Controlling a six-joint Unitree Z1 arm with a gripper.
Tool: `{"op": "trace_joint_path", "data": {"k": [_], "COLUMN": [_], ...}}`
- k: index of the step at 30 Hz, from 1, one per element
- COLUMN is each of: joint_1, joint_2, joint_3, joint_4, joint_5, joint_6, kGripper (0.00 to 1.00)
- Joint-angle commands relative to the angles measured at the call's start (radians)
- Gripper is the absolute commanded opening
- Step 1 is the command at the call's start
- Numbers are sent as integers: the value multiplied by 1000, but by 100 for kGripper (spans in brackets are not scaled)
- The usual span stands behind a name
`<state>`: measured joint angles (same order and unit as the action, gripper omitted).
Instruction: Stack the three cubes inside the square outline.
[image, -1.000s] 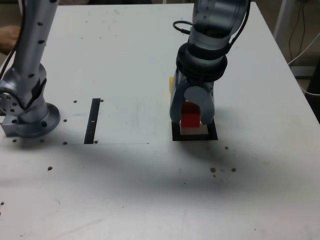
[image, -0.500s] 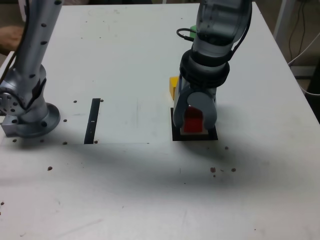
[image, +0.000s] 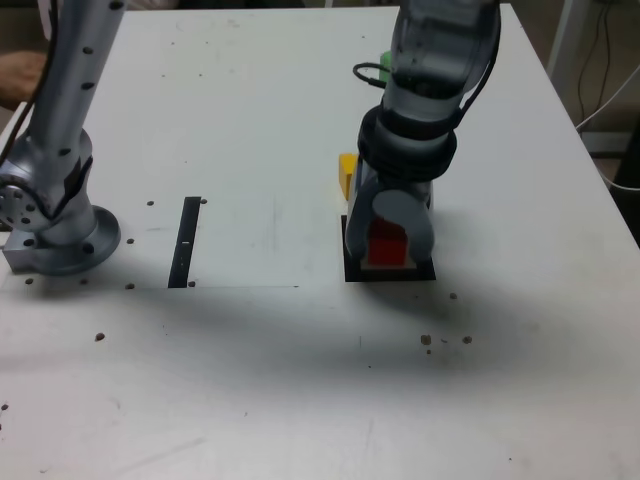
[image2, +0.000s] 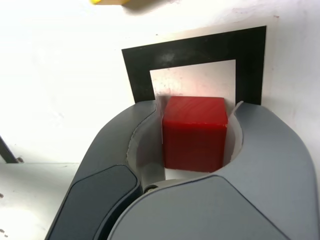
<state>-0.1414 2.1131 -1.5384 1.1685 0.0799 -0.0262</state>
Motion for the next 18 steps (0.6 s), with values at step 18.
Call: {"op": "trace_joint_path", "data": {"k": [18], "joint_1": [2], "joint_2": [-94], "joint_3": [1], "joint_4": [36], "joint_5": [52], "joint_6": [2], "kGripper": [99]}}
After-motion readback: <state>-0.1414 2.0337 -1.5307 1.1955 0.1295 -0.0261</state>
